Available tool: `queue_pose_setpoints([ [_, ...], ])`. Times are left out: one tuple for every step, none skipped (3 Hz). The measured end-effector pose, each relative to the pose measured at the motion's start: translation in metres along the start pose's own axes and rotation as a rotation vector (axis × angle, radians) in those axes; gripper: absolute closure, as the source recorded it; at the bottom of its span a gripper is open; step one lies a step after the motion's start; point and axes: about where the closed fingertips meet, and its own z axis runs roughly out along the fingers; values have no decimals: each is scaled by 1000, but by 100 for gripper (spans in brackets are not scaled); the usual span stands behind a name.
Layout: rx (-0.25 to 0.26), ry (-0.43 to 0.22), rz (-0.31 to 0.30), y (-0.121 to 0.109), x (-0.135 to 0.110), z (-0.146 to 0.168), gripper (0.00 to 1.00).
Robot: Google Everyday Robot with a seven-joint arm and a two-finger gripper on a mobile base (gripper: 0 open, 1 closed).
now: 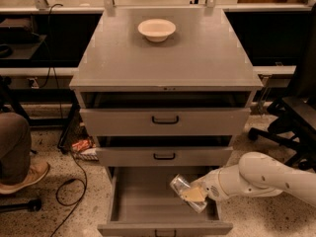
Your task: Place redbull can into bottom drawer
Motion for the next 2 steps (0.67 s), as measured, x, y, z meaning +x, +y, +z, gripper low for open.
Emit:
queue_pose_setpoints([
  [24, -28, 39, -24, 4, 27, 100],
  [37, -11, 118, -58, 28, 70, 100],
])
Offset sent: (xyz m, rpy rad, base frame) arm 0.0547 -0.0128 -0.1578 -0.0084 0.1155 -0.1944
